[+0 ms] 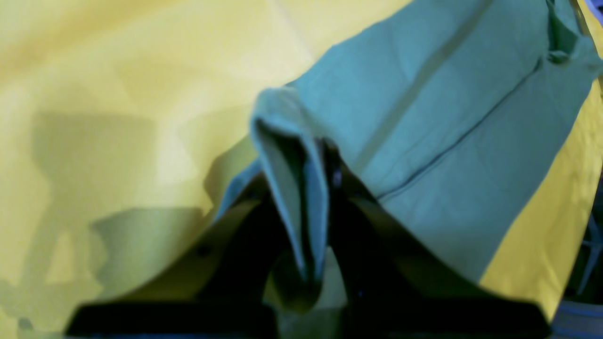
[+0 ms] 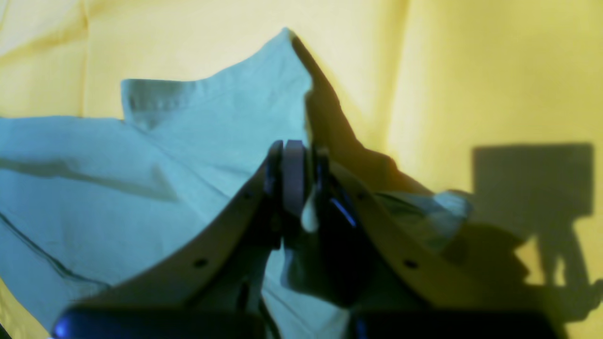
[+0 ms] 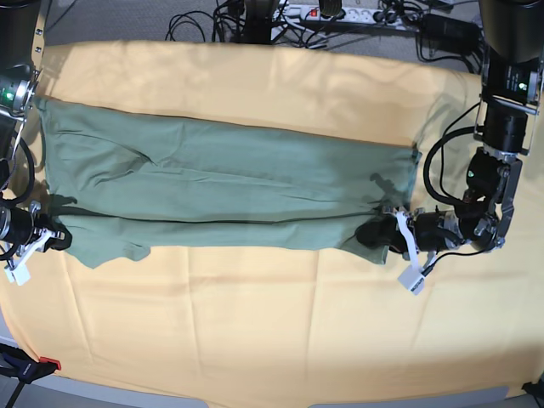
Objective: Fold the T-shirt properly
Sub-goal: 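Fold the hem edge with both grippers toward the collar edge, then release the folded edge and reposition both grippers along the fold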
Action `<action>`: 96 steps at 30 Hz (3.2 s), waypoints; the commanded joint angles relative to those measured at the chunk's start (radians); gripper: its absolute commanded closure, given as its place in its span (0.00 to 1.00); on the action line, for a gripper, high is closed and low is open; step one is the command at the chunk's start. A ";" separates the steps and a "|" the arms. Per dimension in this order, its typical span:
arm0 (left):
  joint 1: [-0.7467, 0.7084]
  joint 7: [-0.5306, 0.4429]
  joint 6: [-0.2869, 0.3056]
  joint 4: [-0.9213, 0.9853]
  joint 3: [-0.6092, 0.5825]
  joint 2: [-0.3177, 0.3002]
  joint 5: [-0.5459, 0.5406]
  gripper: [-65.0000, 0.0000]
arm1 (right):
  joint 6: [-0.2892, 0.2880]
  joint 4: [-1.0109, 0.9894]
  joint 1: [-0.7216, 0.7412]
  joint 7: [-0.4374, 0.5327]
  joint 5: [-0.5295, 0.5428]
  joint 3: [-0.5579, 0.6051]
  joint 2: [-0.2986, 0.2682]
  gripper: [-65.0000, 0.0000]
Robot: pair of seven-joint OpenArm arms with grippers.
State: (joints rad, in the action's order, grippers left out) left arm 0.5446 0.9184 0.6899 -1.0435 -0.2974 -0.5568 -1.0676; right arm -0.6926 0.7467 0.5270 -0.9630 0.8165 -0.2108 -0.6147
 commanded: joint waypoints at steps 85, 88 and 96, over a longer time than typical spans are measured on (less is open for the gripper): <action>-0.015 0.478 0.008 -0.023 0.010 -0.095 -0.416 0.48 | -0.006 0.122 0.035 -0.029 0.176 0.172 -0.082 0.45; -0.015 0.478 0.008 -0.023 0.010 -0.095 -0.416 0.48 | -0.004 0.122 0.034 0.063 -0.048 0.172 -0.039 0.45; -0.015 0.478 0.008 -0.023 0.010 -0.095 -0.416 0.48 | 0.008 0.119 -0.002 0.107 -0.140 0.172 0.025 0.45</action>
State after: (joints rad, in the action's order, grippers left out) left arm 0.5041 1.3960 0.6903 -1.0531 -0.2974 -0.6346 -1.4597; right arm -0.6781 0.8524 0.4984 -0.8734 0.6624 -0.0326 -0.5674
